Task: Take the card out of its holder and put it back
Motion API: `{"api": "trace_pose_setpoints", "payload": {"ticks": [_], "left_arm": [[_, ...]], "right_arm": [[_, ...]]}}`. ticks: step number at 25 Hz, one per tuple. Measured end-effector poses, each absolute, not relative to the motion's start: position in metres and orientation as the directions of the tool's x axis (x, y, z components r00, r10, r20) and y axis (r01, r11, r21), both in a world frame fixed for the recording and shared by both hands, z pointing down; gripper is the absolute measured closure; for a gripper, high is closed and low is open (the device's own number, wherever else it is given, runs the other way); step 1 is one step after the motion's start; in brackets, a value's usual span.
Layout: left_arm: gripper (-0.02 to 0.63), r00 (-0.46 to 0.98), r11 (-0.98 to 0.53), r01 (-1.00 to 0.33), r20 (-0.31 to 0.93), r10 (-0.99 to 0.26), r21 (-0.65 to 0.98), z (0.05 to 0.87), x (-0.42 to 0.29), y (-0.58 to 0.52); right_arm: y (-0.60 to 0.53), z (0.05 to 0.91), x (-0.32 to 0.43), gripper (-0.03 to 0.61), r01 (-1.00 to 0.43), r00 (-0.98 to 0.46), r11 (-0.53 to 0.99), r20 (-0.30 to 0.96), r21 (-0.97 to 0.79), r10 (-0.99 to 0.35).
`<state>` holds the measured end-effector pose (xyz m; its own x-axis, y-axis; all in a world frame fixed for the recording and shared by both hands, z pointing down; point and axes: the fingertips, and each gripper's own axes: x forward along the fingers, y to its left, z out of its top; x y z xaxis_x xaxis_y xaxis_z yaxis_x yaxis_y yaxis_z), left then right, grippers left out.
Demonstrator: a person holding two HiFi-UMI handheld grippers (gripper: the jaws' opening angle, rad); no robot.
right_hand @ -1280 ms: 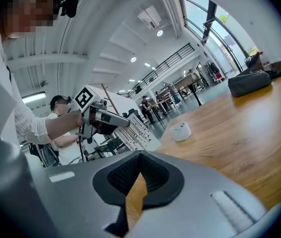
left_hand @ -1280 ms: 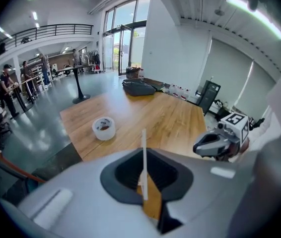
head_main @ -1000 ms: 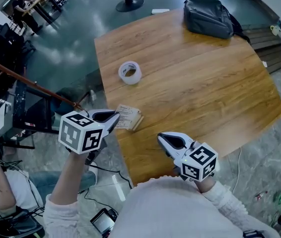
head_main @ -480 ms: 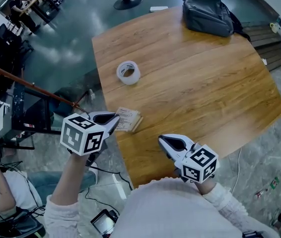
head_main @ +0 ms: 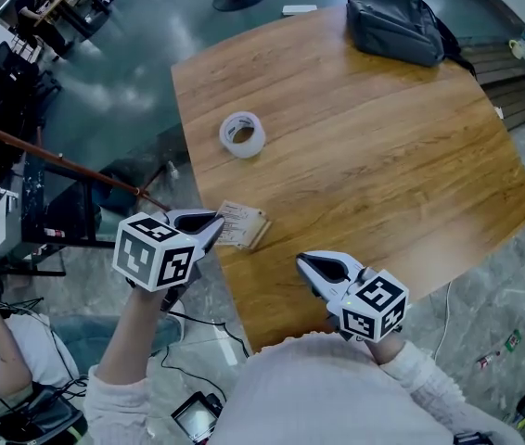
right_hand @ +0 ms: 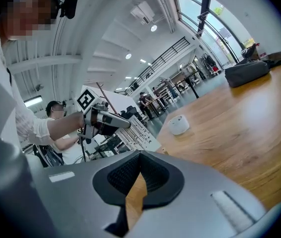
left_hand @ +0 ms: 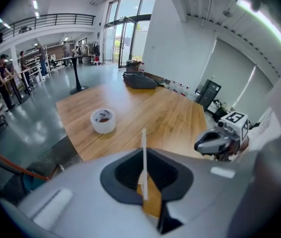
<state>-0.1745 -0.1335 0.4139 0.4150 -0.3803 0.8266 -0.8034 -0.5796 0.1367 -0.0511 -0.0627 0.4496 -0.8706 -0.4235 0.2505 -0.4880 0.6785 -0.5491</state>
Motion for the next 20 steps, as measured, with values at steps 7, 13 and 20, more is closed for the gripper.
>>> {"api": "trace_pose_setpoints", "payload": {"ticks": [7, 13, 20], "left_arm": [[0.594, 0.421, -0.573, -0.805, 0.829, -0.367, 0.156, 0.422, -0.179, -0.133], [0.594, 0.415, -0.574, -0.804, 0.838, -0.355, 0.155, 0.427, -0.178, -0.135], [0.594, 0.405, -0.596, -0.790, 0.852, -0.333, 0.143, 0.431, -0.175, -0.137]], "right_arm": [[-0.066, 0.451, -0.056, 0.581, -0.486, -0.872, 0.674, 0.252, -0.556, -0.420], [-0.066, 0.454, -0.056, 0.581, -0.492, -0.868, 0.670, 0.258, -0.556, -0.423], [-0.064, 0.457, -0.056, 0.581, -0.499, -0.864, 0.657, 0.263, -0.565, -0.429]]}}
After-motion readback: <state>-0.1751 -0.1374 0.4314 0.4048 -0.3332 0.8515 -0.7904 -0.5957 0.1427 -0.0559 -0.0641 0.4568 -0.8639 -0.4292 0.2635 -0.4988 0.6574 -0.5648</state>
